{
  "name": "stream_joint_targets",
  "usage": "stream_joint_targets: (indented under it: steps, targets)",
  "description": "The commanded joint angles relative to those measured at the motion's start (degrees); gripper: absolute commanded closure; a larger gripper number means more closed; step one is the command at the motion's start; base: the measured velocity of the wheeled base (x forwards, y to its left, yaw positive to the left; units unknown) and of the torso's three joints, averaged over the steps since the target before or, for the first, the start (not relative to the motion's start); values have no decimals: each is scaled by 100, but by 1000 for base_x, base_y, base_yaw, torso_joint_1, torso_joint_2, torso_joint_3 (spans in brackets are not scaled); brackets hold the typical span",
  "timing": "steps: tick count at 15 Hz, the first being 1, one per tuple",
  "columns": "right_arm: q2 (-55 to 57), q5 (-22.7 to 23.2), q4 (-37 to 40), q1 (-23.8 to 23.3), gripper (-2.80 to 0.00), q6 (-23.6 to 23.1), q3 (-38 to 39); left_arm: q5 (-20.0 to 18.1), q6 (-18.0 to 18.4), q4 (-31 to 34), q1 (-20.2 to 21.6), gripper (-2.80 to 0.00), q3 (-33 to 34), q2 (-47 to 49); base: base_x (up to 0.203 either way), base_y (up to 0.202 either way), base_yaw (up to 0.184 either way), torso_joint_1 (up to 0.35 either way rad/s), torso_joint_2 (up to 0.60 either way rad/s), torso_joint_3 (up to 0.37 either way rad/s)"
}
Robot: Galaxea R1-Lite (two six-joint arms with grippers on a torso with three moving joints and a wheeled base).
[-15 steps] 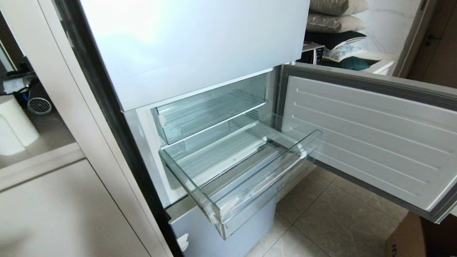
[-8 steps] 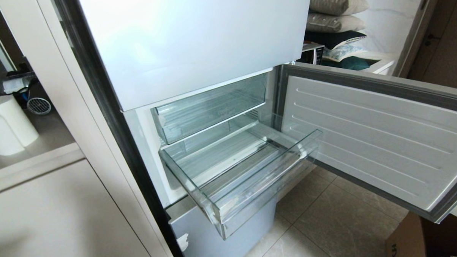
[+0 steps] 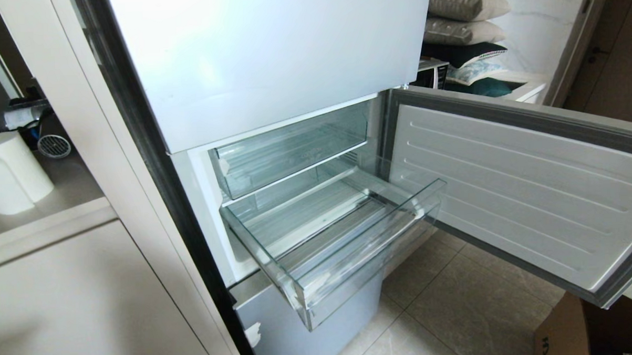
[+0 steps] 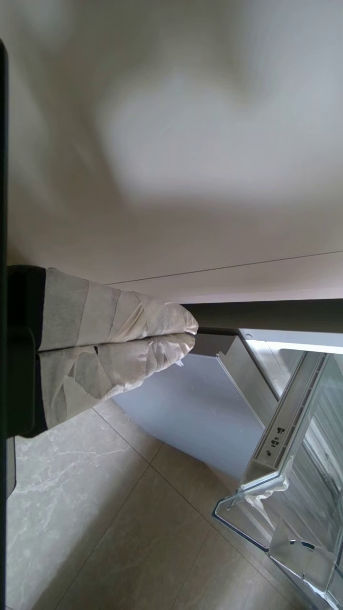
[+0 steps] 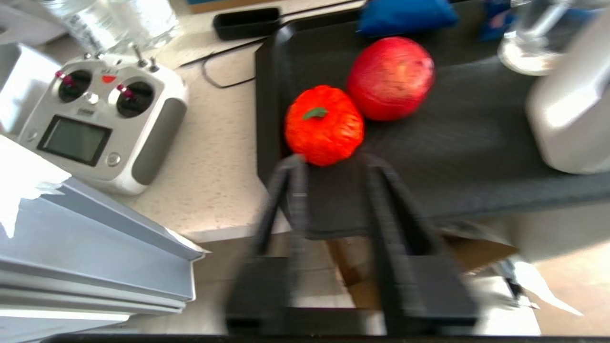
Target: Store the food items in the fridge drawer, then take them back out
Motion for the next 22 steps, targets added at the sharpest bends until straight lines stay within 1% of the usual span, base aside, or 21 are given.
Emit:
stream_joint_targets:
  steps: [1,2,4,6,7,8,9,12,15,17,20,22]
  targets:
    - [495,183,-32,-36,-280,-19,-207,2,-1,8,5,0,0,9,0,0,0,0,0,0]
    - [638,289,-35,-66,-280,-66,-319,2,5,8,5,0,0,9,0,0,0,0,0,0]
    - [937,493,-36,-244,-280,-323,-548,2,-3,8,5,0,0,9,0,0,0,0,0,0]
    - [1220,613,-50,-316,-280,-441,-736,2,5,8,5,0,0,9,0,0,0,0,0,0]
    - [1288,780,-85,-342,-280,-482,-783,2,5,-1,5,0,0,9,0,0,0,0,0,0]
    - [1371,1086,-182,-403,-280,-504,-798,2,5,8,5,0,0,9,0,0,0,0,0,0]
    - [1494,1295,-316,-444,-280,-549,-814,2,5,-1,5,0,0,9,0,0,0,0,0,0]
    - [1821,1338,-384,-446,-280,-646,-1058,2,2,1,5,0,0,9,0,0,0,0,0,0]
    - [2209,1342,-379,-446,-280,-687,-1486,2,5,0,5,0,0,9,0,0,0,0,0,0]
    - [2457,1393,-379,-442,-280,-826,-1692,2,-3,8,5,0,0,9,0,0,0,0,0,0]
    - [2805,1799,-394,-430,-280,-1128,-1868,2,0,8,5,0,0,9,0,0,0,0,0,0]
    - [3029,1923,-397,-415,-280,-1156,-2063,2,-3,8,5,0,0,9,0,0,0,0,0,0]
